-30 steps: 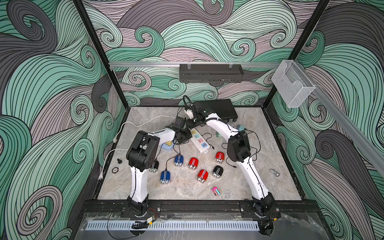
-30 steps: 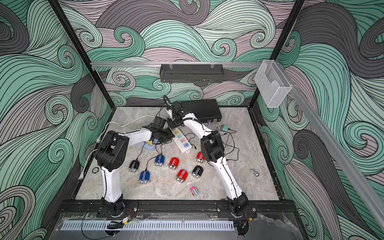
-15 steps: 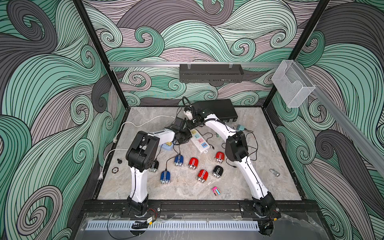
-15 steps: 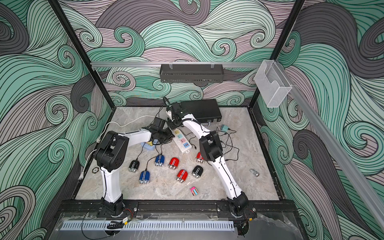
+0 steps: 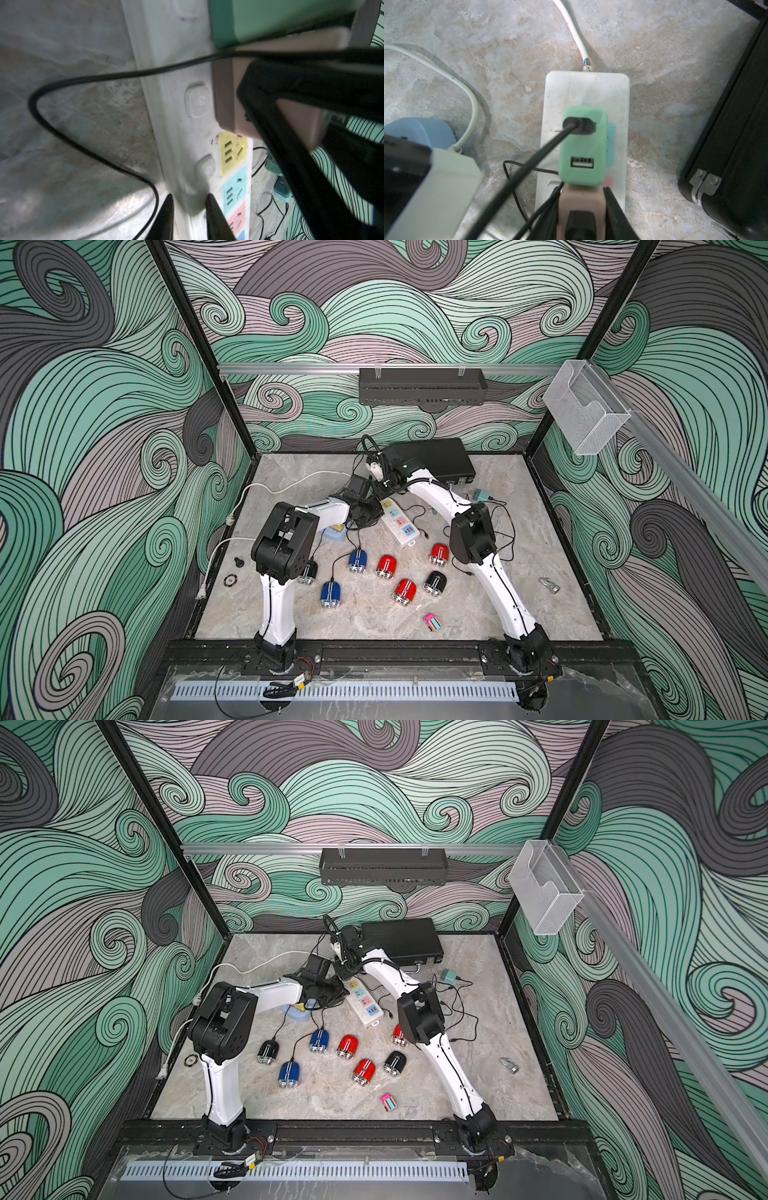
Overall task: Unplug the electric shaver
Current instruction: Remove the plug from the socket.
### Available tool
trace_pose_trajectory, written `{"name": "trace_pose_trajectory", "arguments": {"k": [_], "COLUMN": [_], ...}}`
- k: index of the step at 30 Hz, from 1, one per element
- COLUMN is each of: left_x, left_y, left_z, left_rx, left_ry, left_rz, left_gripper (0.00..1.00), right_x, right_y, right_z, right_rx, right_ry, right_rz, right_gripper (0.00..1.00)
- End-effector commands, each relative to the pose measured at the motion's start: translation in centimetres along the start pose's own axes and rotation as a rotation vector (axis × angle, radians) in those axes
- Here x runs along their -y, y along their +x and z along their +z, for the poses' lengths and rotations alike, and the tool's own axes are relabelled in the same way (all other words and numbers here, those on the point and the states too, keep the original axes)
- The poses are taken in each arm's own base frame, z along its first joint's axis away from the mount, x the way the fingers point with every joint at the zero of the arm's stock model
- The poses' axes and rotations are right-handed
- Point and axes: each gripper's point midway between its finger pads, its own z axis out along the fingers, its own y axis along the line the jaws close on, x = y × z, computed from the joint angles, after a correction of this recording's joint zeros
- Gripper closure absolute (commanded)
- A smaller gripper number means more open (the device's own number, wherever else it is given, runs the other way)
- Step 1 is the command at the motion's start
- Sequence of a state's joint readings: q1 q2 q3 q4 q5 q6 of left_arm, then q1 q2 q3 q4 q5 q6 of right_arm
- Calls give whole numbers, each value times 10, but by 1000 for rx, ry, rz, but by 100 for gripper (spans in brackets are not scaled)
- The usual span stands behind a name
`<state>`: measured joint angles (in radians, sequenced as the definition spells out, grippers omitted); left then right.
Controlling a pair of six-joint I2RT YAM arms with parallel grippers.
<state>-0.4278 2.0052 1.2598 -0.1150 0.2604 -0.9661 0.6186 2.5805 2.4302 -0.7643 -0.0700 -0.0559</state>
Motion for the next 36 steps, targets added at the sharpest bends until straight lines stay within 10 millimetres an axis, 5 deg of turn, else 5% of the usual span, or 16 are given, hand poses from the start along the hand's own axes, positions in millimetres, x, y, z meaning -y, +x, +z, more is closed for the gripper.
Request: {"name": "trace_pose_trajectory", "arguments": {"k": [1,36], "left_x": [-40,-44], "left_y": [14,19], "left_z": [1,6], "left_rx": [-35,-57], "left_ry": [-141,-164], "left_rz": [-40,-29], "left_gripper": [76,76], "right_x": [-3,3], "right_y": [-22,-39], "right_z": [-38,-90], "right_rx": [56,119], "right_ry": [42,106], "right_rz": [-53,-42], "right_gripper": [75,76]}}
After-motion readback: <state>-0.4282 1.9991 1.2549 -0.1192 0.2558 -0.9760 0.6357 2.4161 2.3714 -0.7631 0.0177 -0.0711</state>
